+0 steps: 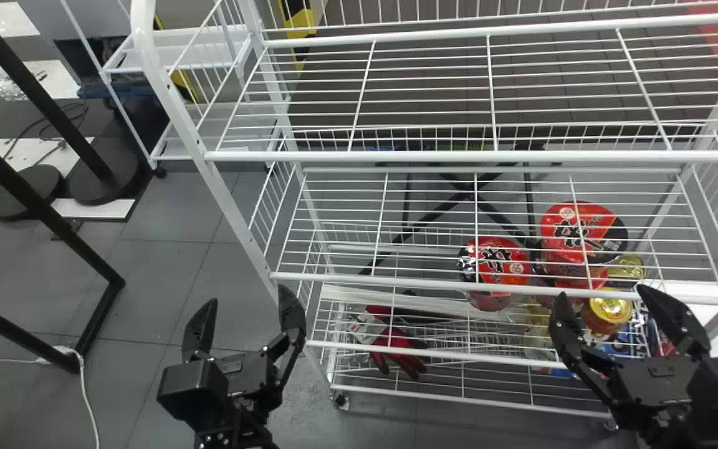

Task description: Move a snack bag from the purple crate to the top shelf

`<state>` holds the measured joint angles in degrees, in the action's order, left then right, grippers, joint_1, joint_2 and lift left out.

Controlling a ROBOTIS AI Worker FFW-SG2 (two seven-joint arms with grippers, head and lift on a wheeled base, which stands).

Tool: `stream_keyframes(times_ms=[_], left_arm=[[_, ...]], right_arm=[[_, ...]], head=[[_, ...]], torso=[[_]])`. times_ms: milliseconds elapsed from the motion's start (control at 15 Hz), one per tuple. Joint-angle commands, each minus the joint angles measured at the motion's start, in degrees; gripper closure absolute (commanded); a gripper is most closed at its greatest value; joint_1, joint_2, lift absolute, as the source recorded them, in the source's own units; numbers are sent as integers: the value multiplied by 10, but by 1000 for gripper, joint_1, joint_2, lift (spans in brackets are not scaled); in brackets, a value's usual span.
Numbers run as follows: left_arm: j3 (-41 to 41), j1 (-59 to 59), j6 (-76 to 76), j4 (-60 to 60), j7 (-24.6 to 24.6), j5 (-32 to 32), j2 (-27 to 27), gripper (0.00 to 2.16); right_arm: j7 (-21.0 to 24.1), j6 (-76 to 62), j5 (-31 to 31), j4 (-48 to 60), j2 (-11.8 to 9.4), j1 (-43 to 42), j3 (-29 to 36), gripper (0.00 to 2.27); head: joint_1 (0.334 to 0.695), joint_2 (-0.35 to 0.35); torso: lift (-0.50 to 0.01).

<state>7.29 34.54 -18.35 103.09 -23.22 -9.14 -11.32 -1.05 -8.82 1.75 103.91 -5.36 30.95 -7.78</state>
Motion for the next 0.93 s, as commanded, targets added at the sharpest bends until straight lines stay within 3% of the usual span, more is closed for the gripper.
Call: stream_keyframes(times_ms=[0,867], left_arm=[[0,1,-7,0,-1,0,0,100],[-4,12,-30,10,5,4,0,107]], right_arm=[[0,-2,-2,0,0,-1,-2,124],[0,-4,-2,4,-3,3,-6,130]], head=[[695,177],[695,184]], torso=[[-240],[-292]])
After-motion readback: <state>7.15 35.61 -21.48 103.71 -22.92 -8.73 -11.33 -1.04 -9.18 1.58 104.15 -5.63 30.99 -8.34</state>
